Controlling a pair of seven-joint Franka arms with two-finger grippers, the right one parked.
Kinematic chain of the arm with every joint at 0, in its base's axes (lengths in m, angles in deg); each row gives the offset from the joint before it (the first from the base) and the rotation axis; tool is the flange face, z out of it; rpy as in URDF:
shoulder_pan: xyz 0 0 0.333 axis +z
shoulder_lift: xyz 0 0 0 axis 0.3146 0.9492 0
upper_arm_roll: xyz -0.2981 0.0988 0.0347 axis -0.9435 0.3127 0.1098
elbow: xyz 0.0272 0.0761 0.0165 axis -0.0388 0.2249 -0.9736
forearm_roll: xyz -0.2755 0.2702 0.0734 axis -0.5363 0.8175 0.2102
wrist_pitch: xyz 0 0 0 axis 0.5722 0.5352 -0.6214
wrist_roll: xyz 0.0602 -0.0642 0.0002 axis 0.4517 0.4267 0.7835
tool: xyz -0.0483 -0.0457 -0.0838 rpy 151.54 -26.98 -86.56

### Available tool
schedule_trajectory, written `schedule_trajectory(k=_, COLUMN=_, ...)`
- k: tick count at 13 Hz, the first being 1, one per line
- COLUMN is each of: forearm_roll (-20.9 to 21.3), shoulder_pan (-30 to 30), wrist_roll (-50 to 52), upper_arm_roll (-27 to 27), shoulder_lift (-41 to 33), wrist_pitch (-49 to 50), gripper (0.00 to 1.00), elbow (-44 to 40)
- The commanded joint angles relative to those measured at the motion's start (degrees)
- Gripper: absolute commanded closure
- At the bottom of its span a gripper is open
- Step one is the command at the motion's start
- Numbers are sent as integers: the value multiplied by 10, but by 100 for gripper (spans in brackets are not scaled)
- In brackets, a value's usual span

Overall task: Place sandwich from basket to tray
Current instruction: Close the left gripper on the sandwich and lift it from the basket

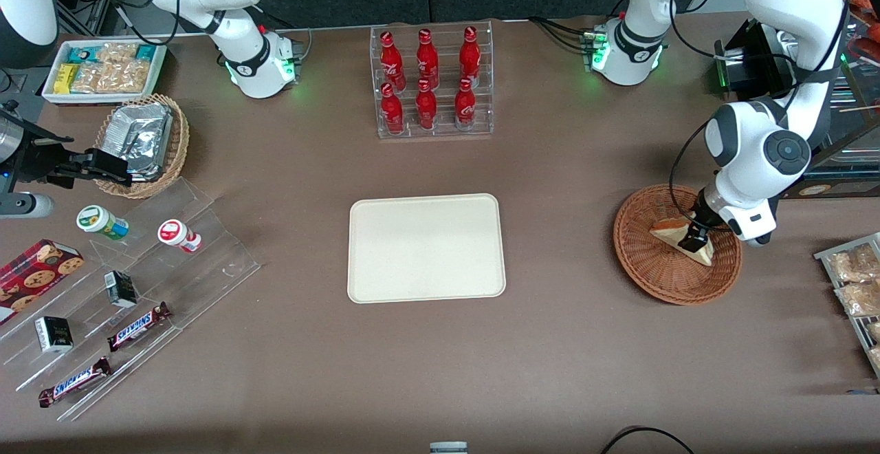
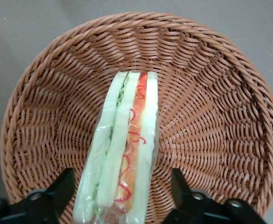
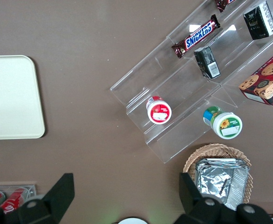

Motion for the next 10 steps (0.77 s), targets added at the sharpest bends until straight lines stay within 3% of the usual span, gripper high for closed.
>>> schedule_trajectory(k=1, forearm_roll=7, shoulder_pan=4, wrist_roll=6, upper_arm_roll=-2, shoulder_lift=3, wrist_pitch=-20, gripper=37, elbow=3)
schedule_trajectory(k=5, forearm_roll=4, shoulder_pan=5, wrist_roll=14, upper_arm_roll=-2, shoulder_lift=1, wrist_pitch=-15, gripper=88, elbow=-2)
schedule_trajectory(k=7, forearm_roll=3, shoulder_pan=4, wrist_roll=14, upper_arm_roll=-2, shoulder_lift=-12, wrist_pitch=1, gripper=89, elbow=-16)
schedule_trajectory(k=10, forearm_roll=7, shoulder_pan=-3, wrist_roll=-18, upper_arm_roll=-9, shoulder_lift=-27, wrist_pitch=183, gripper=88, elbow=-103)
